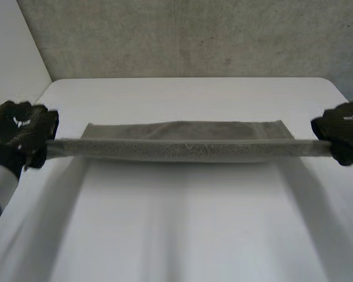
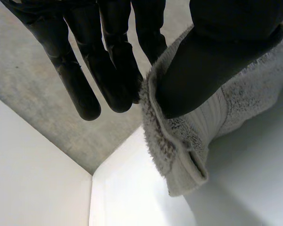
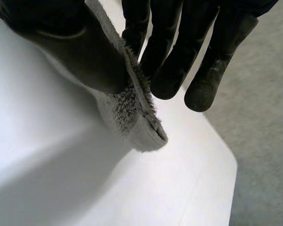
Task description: Fold the laundry
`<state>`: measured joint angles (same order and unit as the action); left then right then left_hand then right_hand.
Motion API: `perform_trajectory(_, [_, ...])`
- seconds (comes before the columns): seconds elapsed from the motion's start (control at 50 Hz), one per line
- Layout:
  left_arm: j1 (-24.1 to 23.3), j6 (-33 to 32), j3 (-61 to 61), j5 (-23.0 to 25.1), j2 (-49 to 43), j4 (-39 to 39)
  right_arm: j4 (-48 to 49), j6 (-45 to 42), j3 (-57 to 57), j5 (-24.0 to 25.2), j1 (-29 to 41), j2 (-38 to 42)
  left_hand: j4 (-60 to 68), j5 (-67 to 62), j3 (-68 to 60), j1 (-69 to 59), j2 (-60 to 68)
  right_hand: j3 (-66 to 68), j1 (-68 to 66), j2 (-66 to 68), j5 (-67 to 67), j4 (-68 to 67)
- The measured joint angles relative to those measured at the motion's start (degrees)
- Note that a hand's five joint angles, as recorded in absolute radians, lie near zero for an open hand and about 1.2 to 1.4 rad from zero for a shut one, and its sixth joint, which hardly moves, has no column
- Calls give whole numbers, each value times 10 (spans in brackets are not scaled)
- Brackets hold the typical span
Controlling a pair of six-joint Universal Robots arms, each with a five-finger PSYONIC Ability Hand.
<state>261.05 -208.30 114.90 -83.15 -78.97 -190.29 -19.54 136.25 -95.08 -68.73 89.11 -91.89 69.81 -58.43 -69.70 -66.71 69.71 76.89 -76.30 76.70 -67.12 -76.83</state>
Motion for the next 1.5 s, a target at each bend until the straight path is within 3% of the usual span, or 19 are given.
perform_trajectory(0.14, [11,-134,50,30,45,101,-125,-148,-16,40,-65,-10,0,-2,0,0,0,0,0,0,0,0])
perform_trajectory(0.28, [16,-187,60,38,20,104,-145,-197,-11,43,-81,15,0,-4,0,0,0,0,0,0,0,0])
perform_trajectory(0.52, [-4,-158,-47,36,-184,-33,-72,-112,98,22,-14,173,0,-7,0,0,0,1,0,6,-9,0])
perform_trajectory(0.62, [-28,-153,-144,24,-317,-72,-35,-75,180,-26,50,272,0,-7,0,0,0,2,0,6,-10,0])
perform_trajectory(0.86, [-46,-154,-369,-49,-536,-125,99,-52,355,-144,119,451,0,-7,0,0,0,2,0,6,-10,0])
perform_trajectory(1.06, [-52,-153,-477,-55,-614,-126,150,-51,456,-182,137,527,0,-7,0,0,0,2,0,6,-10,0])
perform_trajectory(1.32, [-61,-154,-500,-53,-639,-126,150,-56,493,-198,141,561,0,-7,0,0,0,2,0,6,-10,0])
perform_trajectory(1.34, [-61,-154,-500,-53,-639,-126,150,-56,493,-200,141,562,-30,14,28,7,-28,-41,41,-39,39,43])
perform_trajectory(1.36, [-61,-154,-499,-53,-639,-126,149,-56,493,-203,141,563,-138,102,136,95,-137,-123,120,-125,116,125])
perform_trajectory(1.38, [-61,-154,-499,-53,-640,-126,149,-56,494,-205,141,564,-167,145,164,137,-182,-165,162,-167,168,165])
perform_trajectory(1.4, [-61,-155,-499,-54,-639,-126,149,-56,495,-212,141,565,-313,298,309,268,-315,-303,285,-308,312,302])
perform_trajectory(1.46, [-61,-156,-498,-60,-638,-125,150,-54,500,-233,141,566,-491,472,490,461,-490,-559,292,-570,580,555])
perform_trajectory(1.5, [-61,-156,-497,-66,-635,-124,150,-51,503,-244,141,565,-550,530,550,521,-550,-617,292,-617,634,614])
